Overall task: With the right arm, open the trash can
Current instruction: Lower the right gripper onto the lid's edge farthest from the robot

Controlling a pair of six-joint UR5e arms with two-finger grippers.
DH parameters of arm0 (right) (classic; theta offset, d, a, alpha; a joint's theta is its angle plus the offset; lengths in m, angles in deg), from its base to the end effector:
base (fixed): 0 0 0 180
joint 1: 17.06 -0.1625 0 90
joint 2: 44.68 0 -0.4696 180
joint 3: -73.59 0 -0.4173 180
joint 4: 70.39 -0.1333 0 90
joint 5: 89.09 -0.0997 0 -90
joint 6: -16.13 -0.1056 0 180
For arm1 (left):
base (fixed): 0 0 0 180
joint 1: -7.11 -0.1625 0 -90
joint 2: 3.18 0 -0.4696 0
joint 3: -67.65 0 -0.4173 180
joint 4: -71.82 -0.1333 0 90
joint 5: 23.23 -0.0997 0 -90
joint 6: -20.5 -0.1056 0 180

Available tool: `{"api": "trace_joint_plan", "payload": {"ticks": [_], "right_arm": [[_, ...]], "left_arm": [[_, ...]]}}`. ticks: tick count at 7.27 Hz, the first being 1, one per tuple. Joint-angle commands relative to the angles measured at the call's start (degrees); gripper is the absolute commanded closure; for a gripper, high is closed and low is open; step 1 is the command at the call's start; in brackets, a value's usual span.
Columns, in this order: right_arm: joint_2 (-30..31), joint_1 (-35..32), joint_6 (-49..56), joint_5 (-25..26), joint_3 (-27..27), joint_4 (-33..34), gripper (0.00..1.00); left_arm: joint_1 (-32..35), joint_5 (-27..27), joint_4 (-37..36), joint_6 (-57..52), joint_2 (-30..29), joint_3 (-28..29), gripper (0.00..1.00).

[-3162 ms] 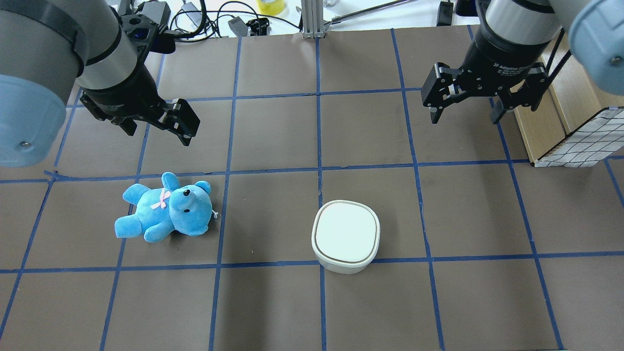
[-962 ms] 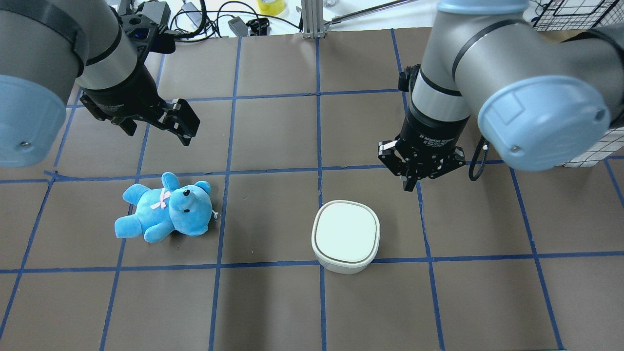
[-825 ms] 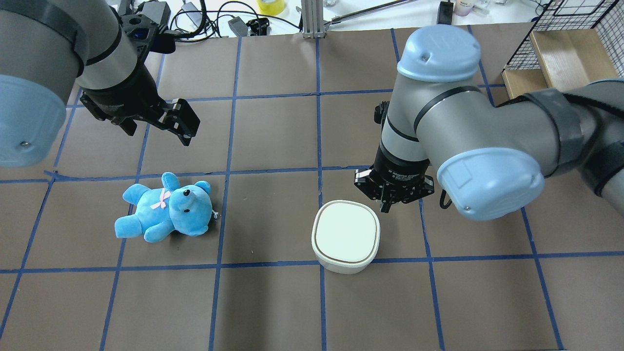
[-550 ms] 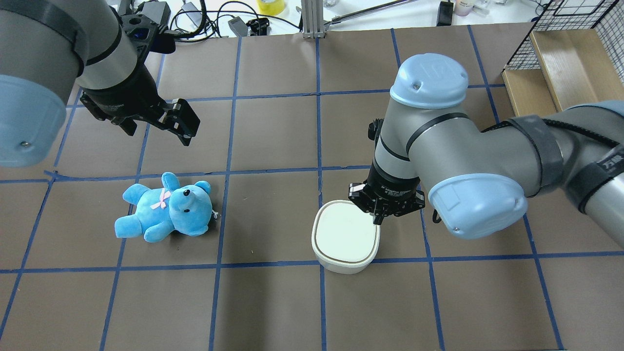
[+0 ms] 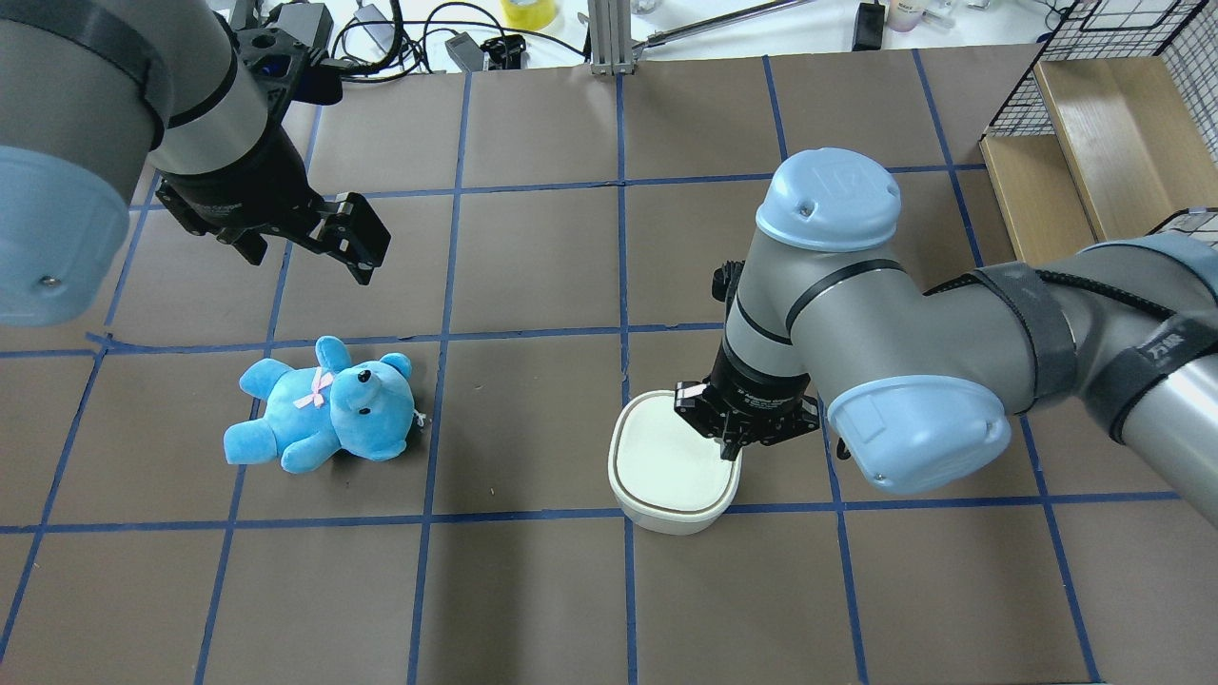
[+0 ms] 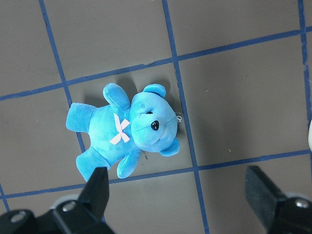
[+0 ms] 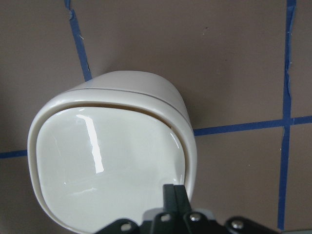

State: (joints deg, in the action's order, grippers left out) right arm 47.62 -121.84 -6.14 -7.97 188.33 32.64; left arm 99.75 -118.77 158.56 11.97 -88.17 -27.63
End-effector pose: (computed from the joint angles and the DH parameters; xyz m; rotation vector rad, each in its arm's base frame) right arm 0.2590 -0.3952 0.3532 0.2173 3.0235 0.3113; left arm -0.1451 -0.4752 0.5286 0.2922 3.0275 -0.0717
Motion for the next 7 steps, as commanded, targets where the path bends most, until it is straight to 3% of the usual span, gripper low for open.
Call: {"api": "trace_joint_plan", "payload": {"ticks": [1,7], "right_arm": [[-0.02,-0.07,0.03,-1.22,0.83,0.06,1.0],[-0.89,-0.07,0.03,-1.22,1.98,0.06,1.0]], "left_arm": [[0.0,0.0,0.0,0.0,0.0,0.0,0.0],[0.0,0.0,0.0,0.0,0.0,0.0,0.0]]}}
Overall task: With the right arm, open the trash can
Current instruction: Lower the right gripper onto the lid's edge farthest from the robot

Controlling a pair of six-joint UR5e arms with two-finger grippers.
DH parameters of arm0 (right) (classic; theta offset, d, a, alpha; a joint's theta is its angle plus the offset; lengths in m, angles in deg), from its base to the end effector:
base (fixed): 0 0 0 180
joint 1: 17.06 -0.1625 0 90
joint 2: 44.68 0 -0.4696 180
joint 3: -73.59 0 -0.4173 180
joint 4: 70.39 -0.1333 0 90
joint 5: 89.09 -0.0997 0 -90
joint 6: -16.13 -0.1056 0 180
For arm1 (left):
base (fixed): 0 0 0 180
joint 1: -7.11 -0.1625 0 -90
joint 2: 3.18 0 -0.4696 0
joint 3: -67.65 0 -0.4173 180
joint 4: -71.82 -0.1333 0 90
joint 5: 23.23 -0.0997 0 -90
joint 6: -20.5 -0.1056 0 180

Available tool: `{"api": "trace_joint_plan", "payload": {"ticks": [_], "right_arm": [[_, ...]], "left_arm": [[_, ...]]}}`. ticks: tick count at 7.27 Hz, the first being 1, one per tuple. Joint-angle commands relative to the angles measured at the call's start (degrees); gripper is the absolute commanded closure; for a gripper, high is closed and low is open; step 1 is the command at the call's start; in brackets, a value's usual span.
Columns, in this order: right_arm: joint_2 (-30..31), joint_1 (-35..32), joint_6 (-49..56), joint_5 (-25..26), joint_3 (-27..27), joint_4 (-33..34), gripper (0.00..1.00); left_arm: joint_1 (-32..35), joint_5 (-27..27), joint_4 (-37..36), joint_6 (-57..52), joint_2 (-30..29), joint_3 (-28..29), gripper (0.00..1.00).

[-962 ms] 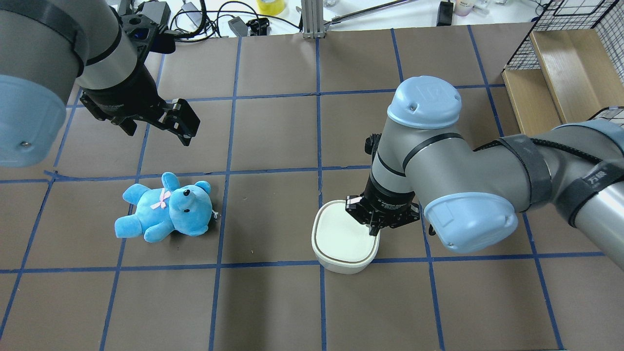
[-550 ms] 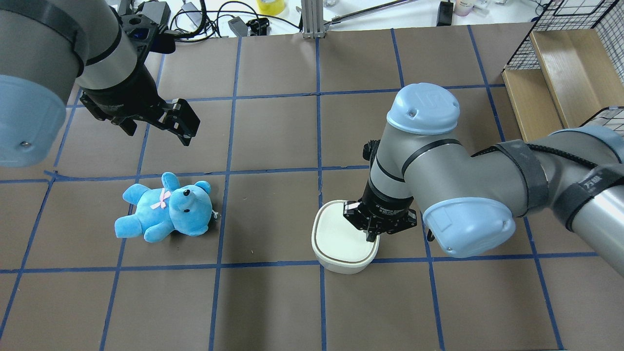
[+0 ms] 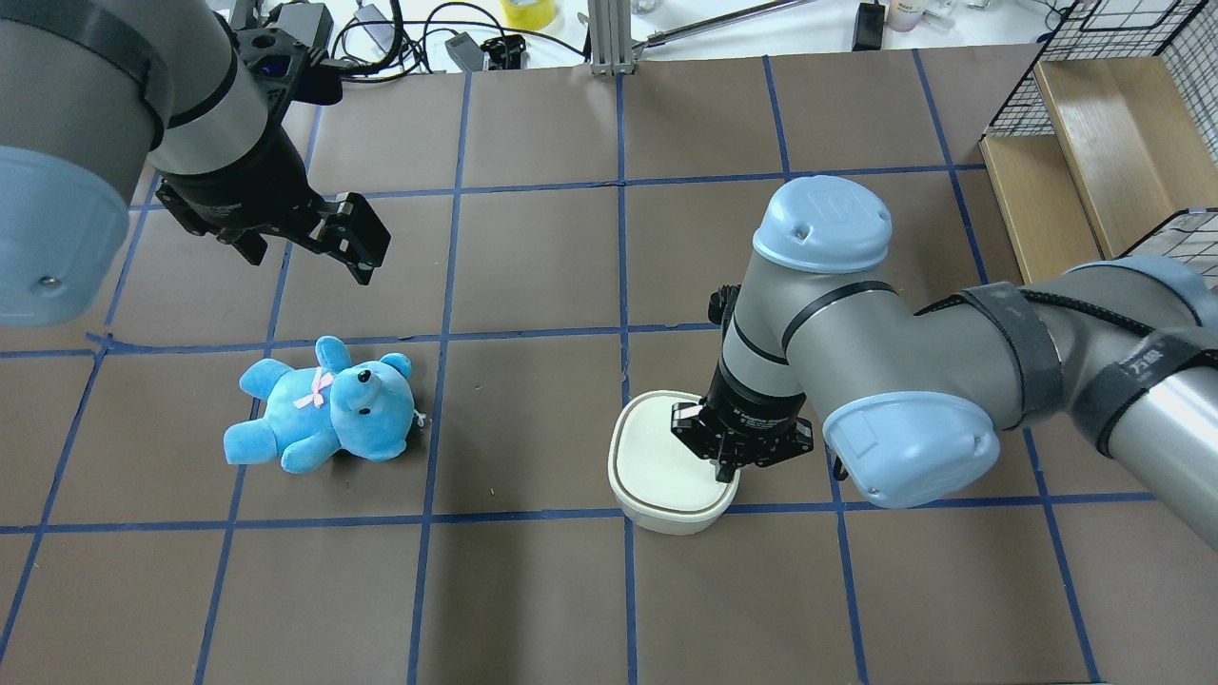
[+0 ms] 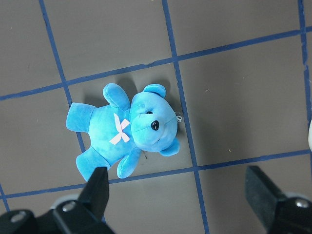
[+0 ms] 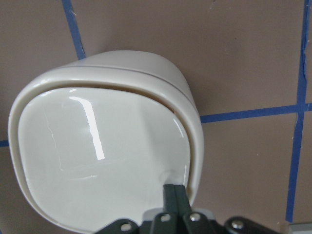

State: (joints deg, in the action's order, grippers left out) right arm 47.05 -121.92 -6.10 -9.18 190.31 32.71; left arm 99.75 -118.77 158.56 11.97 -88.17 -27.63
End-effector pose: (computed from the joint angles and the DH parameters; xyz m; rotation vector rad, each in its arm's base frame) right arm 0.2596 -0.3865 0.3333 0.2216 3.0090 0.3826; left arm -0.1451 -0.4752 0.5286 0.2922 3.0275 -0.0717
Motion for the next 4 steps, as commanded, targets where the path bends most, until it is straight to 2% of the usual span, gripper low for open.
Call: {"api": "trace_joint_plan", "payload": {"ticks": [1,4], "right_arm": [[-0.32,0.0,0.0,-0.01,0.0,0.0,1.0],[-0.5,0.0,-0.18,-0.1,-1.3,0.09,1.0]], "left_arm": [[0.0,0.0,0.0,0.0,0.0,0.0,0.0],[0.0,0.0,0.0,0.0,0.0,0.0,0.0]]}}
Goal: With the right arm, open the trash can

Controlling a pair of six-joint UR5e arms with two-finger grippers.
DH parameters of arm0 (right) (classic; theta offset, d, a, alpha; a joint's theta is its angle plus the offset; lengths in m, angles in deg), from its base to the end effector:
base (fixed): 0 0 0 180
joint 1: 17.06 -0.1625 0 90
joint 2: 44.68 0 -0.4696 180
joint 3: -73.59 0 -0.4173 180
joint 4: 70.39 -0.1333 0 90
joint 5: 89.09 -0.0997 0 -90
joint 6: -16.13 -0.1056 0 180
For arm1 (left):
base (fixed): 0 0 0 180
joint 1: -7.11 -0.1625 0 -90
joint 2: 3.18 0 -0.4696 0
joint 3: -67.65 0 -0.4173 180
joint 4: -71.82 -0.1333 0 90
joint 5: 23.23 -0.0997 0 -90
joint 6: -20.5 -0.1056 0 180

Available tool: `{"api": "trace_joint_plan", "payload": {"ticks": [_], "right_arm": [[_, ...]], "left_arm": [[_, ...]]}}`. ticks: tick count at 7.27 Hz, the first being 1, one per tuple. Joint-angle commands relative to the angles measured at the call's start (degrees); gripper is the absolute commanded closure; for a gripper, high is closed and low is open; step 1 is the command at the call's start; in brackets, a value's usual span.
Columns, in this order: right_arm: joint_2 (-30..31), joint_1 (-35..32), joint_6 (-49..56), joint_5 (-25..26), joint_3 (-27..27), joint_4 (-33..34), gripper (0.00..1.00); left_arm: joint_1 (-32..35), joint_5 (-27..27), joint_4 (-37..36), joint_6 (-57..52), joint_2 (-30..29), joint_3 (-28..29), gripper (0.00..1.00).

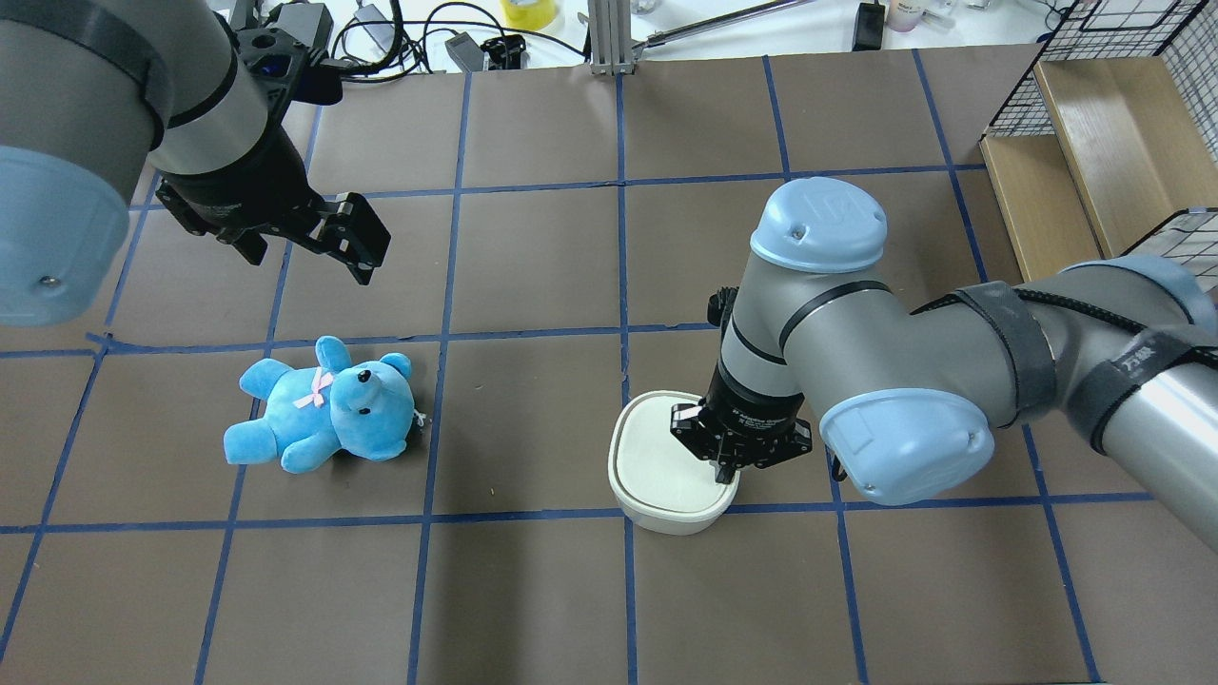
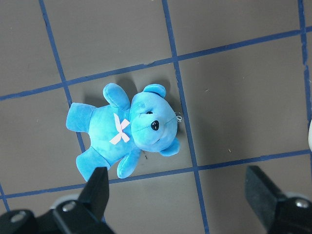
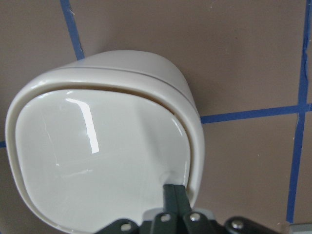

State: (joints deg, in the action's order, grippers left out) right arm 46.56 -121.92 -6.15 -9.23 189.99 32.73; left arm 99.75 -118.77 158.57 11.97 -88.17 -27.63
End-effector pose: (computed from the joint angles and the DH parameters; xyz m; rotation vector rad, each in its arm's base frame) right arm 0.2605 -0.3896 0.3321 0.2234 3.0085 0.3868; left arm -0.1451 -0.4751 0.5286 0.2922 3.0275 -0.0714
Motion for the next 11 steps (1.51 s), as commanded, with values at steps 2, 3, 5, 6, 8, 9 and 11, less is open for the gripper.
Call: {"api": "trace_joint_plan", "payload": {"ticks": [2,3,5,6,8,9,11], "right_arm": [[0.08,0.17,-0.74,1.34,-8.16,-0.98,0.26],[-0.09,0.61,-1.36,2.66,-12.46,-2.73,0.0],[-0.18,1.84,0.21,8.98,-18.72,-6.69,0.0],[0.16,3.67,2.83,10.39,-19.27,-6.79,0.0],[0.52,6.23,7.33,11.29,-20.76,-7.4,0.0],[0.69,8.07,11.08,11.55,-21.12,-9.67,0.0],[1.75,15.25,20.21,11.37,-24.0,-15.46,0.0]], "left_arm": [[0.0,0.0,0.0,0.0,0.0,0.0,0.0],[0.0,0.0,0.0,0.0,0.0,0.0,0.0],[0.0,0.0,0.0,0.0,0.0,0.0,0.0],[0.0,0.0,0.0,0.0,0.0,0.0,0.0],[0.0,0.0,0.0,0.0,0.0,0.0,0.0],[0.0,0.0,0.0,0.0,0.0,0.0,0.0],[0.0,0.0,0.0,0.0,0.0,0.0,0.0]]}}
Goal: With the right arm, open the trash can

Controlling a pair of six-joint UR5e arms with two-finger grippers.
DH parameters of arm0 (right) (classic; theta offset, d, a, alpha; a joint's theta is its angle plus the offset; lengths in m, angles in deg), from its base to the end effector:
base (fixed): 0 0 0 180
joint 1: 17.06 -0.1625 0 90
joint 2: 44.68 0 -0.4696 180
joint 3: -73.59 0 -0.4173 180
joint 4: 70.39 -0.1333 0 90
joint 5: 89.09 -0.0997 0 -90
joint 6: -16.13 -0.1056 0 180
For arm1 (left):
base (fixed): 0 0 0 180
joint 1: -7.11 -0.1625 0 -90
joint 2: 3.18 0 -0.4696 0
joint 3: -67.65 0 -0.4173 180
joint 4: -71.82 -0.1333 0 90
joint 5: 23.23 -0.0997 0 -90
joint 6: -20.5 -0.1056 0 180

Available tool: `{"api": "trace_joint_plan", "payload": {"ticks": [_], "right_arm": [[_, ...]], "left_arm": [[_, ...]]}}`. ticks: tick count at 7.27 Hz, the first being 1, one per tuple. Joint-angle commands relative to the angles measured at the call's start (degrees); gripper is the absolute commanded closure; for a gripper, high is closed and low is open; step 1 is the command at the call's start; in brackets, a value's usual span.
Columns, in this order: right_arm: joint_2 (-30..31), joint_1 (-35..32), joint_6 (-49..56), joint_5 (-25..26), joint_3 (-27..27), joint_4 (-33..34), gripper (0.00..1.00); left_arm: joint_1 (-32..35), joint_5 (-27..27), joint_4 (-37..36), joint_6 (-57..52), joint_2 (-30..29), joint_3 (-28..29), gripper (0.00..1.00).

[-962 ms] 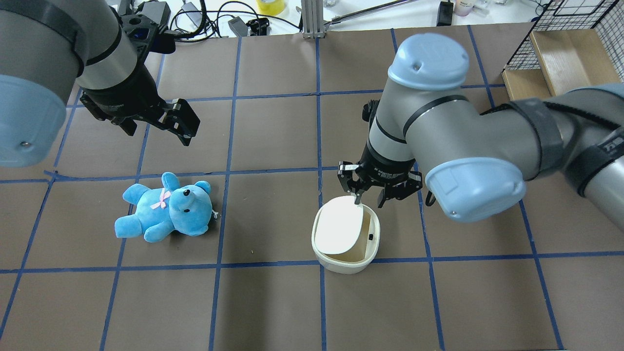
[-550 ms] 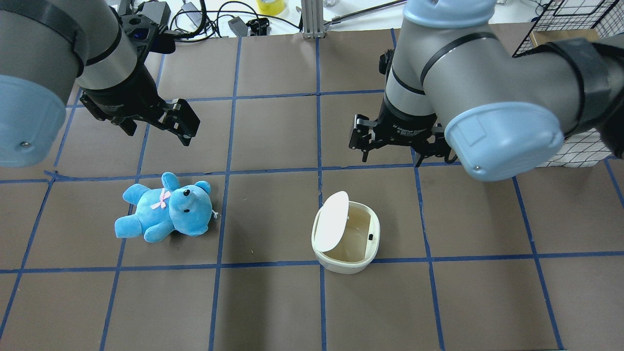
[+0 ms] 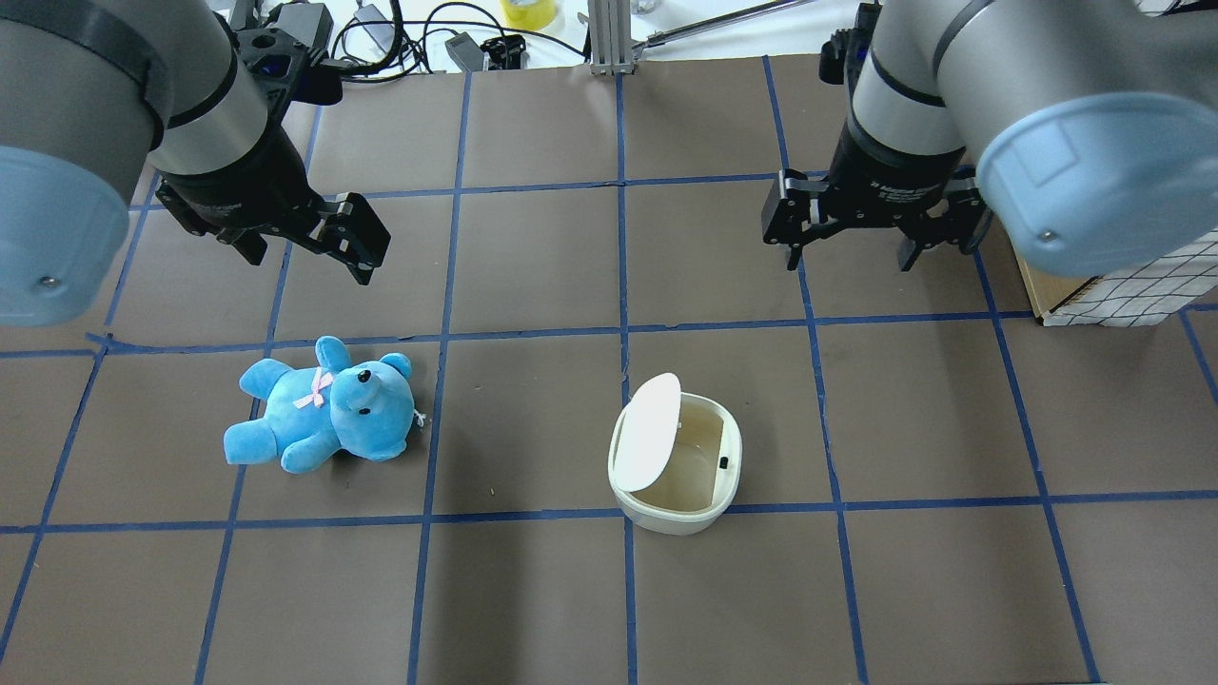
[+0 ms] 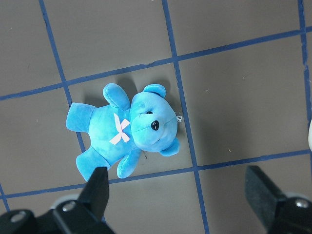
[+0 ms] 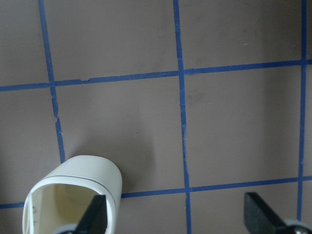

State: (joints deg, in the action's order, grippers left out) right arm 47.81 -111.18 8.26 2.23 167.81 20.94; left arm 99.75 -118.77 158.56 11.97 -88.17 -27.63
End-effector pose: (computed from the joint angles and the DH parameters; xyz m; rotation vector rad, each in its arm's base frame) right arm 0.1661 -0.4850 0.5128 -0.1019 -3.1163 -0.0071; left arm -0.1451 -0.4752 0.5286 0.2922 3.0275 -0.0717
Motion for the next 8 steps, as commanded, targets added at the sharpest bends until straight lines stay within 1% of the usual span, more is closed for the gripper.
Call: {"api": "trace_joint_plan", "payload": {"ticks": [1,2,4,6,8], "right_arm": [[0.5,8.21,9.33,-0.18,-3.85,-6.31,0.0],[0.59,9.38,9.54,-0.26,-4.39,-7.2,0.0],[0.94,9.21,8.76,-0.09,-4.48,-6.86,0.0],[1.12,8.6,5.34,0.88,-4.92,-6.86,0.0],[1.2,8.34,4.71,0.27,-4.84,-6.86,0.0]], "left_arm": [[0.0,0.0,0.0,0.0,0.0,0.0,0.0],[0.0,0.0,0.0,0.0,0.0,0.0,0.0],[0.0,0.0,0.0,0.0,0.0,0.0,0.0],[0.0,0.0,0.0,0.0,0.0,0.0,0.0],[0.0,0.0,0.0,0.0,0.0,0.0,0.0]]}}
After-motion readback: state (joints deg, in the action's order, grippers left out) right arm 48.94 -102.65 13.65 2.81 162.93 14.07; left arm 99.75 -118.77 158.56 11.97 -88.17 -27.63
